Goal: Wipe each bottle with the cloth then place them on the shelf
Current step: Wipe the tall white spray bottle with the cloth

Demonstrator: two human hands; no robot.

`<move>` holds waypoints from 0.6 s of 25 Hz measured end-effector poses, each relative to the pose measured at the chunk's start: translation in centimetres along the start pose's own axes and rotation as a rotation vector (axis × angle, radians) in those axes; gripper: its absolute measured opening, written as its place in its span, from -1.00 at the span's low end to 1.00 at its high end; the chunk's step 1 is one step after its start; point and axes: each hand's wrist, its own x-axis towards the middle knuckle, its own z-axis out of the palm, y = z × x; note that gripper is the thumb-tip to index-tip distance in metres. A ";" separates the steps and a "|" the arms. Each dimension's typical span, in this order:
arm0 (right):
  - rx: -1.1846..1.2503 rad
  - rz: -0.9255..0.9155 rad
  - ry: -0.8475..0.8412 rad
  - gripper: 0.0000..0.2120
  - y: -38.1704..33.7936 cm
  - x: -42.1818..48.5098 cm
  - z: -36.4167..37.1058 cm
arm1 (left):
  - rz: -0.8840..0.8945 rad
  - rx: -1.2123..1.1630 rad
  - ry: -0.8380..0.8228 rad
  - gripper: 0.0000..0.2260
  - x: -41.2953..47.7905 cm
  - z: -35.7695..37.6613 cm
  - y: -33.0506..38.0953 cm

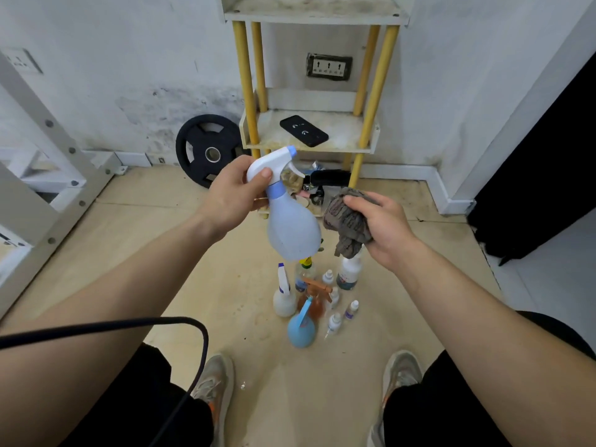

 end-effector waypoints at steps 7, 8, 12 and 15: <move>0.167 -0.032 -0.003 -0.80 -0.5 1.1 -0.2 | -0.097 -0.158 0.005 -0.73 1.5 2.3 -0.1; 0.192 -0.036 -0.021 -0.78 -0.9 1.2 -0.1 | -0.126 -0.204 0.004 -0.72 1.8 2.4 0.0; 0.186 -0.110 -0.050 -0.79 -1.4 1.7 0.6 | -0.181 -0.276 -0.064 -0.69 2.6 3.4 0.1; 0.045 -0.268 0.002 -0.73 -1.1 2.7 0.8 | -0.162 -0.234 -0.108 -0.71 2.9 5.1 0.0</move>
